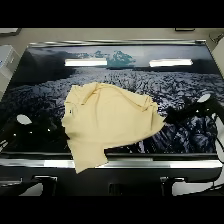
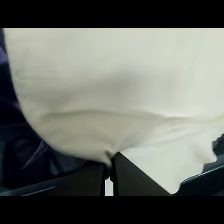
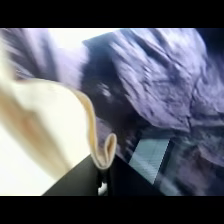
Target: Fold the clothes and pants, and hang the long-sleeved shirts on hangers.
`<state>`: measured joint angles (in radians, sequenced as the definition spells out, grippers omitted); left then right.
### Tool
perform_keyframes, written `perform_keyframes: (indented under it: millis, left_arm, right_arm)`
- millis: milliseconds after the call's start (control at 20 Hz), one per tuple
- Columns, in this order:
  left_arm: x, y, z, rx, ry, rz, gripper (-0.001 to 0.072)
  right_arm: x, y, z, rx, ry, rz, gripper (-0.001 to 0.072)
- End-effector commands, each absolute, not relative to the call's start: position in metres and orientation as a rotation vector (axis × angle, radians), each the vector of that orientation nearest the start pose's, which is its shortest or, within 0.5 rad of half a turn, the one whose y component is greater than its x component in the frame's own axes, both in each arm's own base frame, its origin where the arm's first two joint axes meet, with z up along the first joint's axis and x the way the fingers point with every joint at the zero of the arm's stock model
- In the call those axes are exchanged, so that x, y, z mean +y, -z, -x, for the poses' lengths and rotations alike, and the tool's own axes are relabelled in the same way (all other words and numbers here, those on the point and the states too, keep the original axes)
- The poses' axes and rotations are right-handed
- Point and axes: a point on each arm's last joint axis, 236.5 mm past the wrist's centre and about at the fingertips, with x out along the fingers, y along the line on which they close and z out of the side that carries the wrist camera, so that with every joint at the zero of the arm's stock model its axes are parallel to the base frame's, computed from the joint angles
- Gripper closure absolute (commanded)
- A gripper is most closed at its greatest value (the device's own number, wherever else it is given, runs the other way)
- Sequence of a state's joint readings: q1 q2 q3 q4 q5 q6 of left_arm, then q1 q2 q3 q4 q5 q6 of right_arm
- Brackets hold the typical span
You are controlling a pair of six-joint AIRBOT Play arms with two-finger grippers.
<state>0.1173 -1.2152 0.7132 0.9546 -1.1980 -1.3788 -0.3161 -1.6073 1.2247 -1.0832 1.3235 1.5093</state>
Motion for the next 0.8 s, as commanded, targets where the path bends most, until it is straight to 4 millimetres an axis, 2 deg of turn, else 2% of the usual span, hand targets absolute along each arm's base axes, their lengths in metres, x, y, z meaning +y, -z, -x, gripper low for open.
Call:
perform_keyframes:
  millis: [0, 50, 100, 150, 200, 250, 300, 350, 400, 450, 500, 600, 700, 750]
  left_arm:
    - [-0.086, -0.023, -0.344, 1.234, 0.336, 0.494, 0.0683]
    - [-0.08, -0.083, -0.376, 1.065, 0.348, 0.435, 0.0683]
    - [-0.075, -0.151, -0.398, 0.89, 0.356, 0.376, 0.0683]
    - [-0.069, -0.232, -0.411, 0.691, 0.354, 0.301, 0.0683]
    - [-0.062, -0.31, -0.41, 0.509, 0.338, 0.223, 0.0683]
    - [-0.054, -0.39, -0.395, 0.323, 0.306, 0.154, 0.0683]
    - [-0.049, -0.454, -0.37, 0.173, 0.279, 0.111, 0.0683]
    - [-0.048, -0.507, -0.338, 0.04, 0.261, 0.074, 0.0683]
    - [-0.053, -0.542, -0.307, -0.055, 0.269, 0.068, 0.0683]
    - [-0.061, -0.562, -0.278, -0.119, 0.293, 0.061, 0.0683]
    - [-0.065, -0.57, -0.254, -0.151, 0.298, 0.051, 0.0683]
    - [-0.067, -0.575, -0.218, -0.194, 0.289, 0.041, 0.0683]
    - [-0.067, -0.583, -0.188, -0.253, 0.278, 0.034, 0.0683]
    - [-0.067, -0.59, -0.176, -0.287, 0.276, 0.033, 0.0684]
  right_arm:
    - [-0.023, -0.031, -0.431, 1.3, -0.12, -0.547, 0.0668]
    - [-0.029, -0.085, -0.452, 1.156, -0.135, -0.478, 0.0668]
    - [-0.035, -0.153, -0.467, 0.981, -0.151, -0.388, 0.0668]
    - [-0.036, -0.222, -0.47, 0.819, -0.166, -0.292, 0.0668]
    - [-0.036, -0.298, -0.46, 0.647, -0.158, -0.197, 0.0668]
    - [-0.035, -0.372, -0.438, 0.467, -0.129, -0.12, 0.0667]
    - [-0.034, -0.43, -0.409, 0.312, -0.091, -0.062, 0.0667]
    - [-0.032, -0.476, -0.374, 0.18, -0.048, -0.018, 0.0667]
    - [-0.032, -0.507, -0.334, 0.084, 0.006, 0.022, 0.0667]
    - [-0.033, -0.523, -0.299, 0.035, 0.056, 0.04, 0.0668]
    - [-0.035, -0.53, -0.265, 0.006, 0.109, 0.048, 0.0668]
    - [-0.037, -0.542, -0.212, -0.045, 0.186, 0.06, 0.0668]
    - [-0.034, -0.558, -0.175, -0.123, 0.221, 0.079, 0.0668]
    - [-0.032, -0.565, -0.163, -0.158, 0.23, 0.075, 0.0668]
